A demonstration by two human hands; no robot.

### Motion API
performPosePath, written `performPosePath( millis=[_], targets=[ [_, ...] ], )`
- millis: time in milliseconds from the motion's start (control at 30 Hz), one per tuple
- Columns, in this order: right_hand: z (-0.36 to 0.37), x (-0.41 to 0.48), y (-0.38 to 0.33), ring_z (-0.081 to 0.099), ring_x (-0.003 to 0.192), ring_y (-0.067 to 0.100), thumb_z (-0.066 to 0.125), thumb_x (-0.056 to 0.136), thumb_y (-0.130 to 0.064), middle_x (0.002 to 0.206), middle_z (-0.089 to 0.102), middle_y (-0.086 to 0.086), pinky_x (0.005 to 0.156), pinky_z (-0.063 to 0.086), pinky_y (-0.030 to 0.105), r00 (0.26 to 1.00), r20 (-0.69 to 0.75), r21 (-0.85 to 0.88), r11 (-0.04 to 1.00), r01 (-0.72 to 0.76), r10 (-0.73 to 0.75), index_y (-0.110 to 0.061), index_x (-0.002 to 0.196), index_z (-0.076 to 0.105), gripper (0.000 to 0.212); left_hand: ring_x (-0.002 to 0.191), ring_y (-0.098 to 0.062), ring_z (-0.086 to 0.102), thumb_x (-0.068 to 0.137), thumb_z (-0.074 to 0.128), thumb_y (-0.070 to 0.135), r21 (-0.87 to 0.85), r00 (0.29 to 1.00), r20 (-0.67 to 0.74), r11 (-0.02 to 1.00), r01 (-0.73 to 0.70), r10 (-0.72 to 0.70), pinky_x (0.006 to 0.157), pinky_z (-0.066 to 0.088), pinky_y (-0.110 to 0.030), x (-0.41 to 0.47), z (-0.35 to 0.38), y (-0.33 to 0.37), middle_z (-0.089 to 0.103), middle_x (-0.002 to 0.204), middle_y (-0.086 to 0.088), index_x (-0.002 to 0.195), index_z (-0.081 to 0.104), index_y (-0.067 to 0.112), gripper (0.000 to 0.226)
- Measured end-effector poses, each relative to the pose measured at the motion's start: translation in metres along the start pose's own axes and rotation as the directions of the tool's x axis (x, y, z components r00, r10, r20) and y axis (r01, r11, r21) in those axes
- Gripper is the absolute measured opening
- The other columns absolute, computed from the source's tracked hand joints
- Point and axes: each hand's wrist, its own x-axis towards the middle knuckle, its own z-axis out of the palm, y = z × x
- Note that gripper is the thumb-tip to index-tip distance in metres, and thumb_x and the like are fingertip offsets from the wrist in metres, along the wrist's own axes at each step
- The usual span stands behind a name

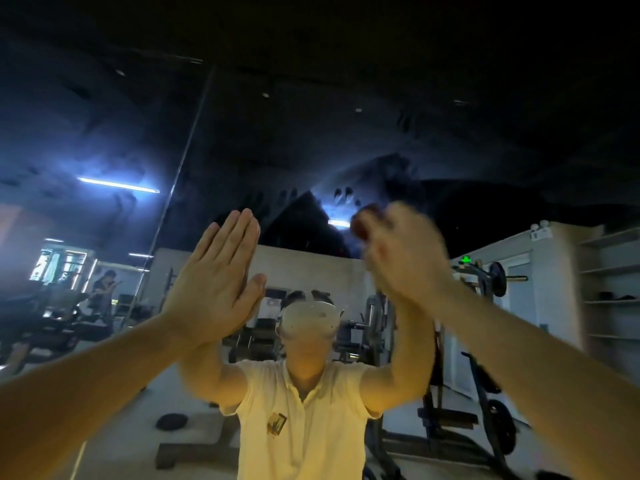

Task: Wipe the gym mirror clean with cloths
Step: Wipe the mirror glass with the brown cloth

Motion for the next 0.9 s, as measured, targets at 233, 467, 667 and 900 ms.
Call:
performPosePath(
  millis=[233, 467, 667, 900],
  targets=[
    [0.005, 0.01, -0.025, 0.054, 0.098, 0.022, 0.051, 0.097, -0.028, 0.12, 0.051, 0.013, 0.087, 0.053, 0.036, 0.738, -0.106, 0.102, 0.746, -0.659, 0.666, -0.015, 0.128, 0.056, 0.034, 0.16, -0.027, -0.01, 0.099, 0.014, 0.078, 0.028, 0.995, 0.04, 0.995, 0.095, -0.096, 0.13, 0.003, -0.052, 0.001, 0.0, 0.021, -0.01, 0.173, -0.014, 0.164, -0.004, 0.005, 0.099],
    [0.005, -0.058, -0.107, 0.057, 0.099, 0.021, 0.07, 0.09, -0.035, 0.115, 0.056, 0.008, 0.084, 0.054, 0.036, 0.989, 0.057, 0.291, 0.95, 0.117, -0.139, -0.019, 0.132, 0.058, 0.046, 0.16, -0.025, -0.008, 0.096, 0.018, 0.083, 0.055, 0.994, 0.112, 0.998, -0.015, 0.009, 0.129, 0.008, -0.051, -0.003, -0.009, 0.003, -0.007, 0.173, -0.013, 0.164, -0.001, 0.006, 0.105],
    [-0.008, -0.028, 0.013, 0.059, 0.099, 0.028, 0.052, 0.1, -0.027, 0.113, 0.053, 0.012, 0.083, 0.049, 0.036, 0.93, 0.023, 0.047, 0.928, -0.369, 0.368, -0.021, 0.13, 0.056, 0.031, 0.16, -0.027, -0.008, 0.099, 0.011, 0.078, 0.085, 0.986, 0.158, 0.996, 0.039, -0.052, 0.13, 0.011, -0.051, -0.014, -0.015, 0.012, -0.008, 0.173, -0.013, 0.164, -0.001, 0.005, 0.098],
    [0.011, -0.042, -0.124, 0.051, 0.106, 0.029, 0.055, 0.092, -0.033, 0.12, 0.049, 0.015, 0.092, 0.048, 0.043, 0.928, 0.01, 0.202, 0.908, -0.367, 0.372, -0.018, 0.142, 0.05, 0.052, 0.16, -0.029, -0.002, 0.1, -0.002, 0.072, 0.131, 0.971, 0.225, 0.99, 0.055, -0.084, 0.129, 0.008, -0.048, -0.036, -0.03, 0.023, -0.002, 0.172, -0.014, 0.164, 0.004, 0.004, 0.094]
  ],
)
